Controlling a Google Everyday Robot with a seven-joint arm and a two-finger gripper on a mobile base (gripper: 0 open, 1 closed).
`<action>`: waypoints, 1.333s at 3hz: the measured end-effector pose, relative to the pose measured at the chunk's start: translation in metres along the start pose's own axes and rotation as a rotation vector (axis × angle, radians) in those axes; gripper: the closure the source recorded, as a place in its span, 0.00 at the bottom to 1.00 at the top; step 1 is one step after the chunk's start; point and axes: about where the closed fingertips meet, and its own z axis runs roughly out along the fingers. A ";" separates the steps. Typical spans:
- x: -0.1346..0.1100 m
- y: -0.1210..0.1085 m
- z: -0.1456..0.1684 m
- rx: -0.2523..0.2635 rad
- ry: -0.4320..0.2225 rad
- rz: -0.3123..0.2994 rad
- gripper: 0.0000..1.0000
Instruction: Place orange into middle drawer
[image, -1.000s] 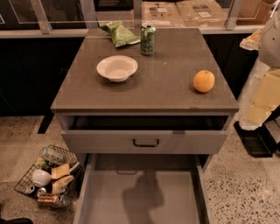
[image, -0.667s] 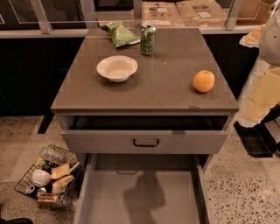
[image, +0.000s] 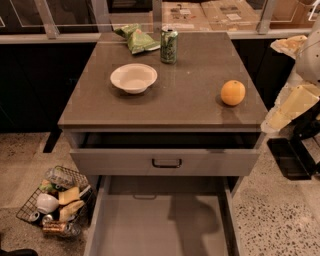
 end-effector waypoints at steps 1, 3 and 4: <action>0.018 -0.025 0.038 0.082 -0.211 0.047 0.00; 0.047 -0.064 0.083 0.242 -0.532 0.246 0.00; 0.046 -0.066 0.090 0.242 -0.563 0.269 0.00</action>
Offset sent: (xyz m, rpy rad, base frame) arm 0.1115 -0.0479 -0.0693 0.6763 -0.3555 -0.1369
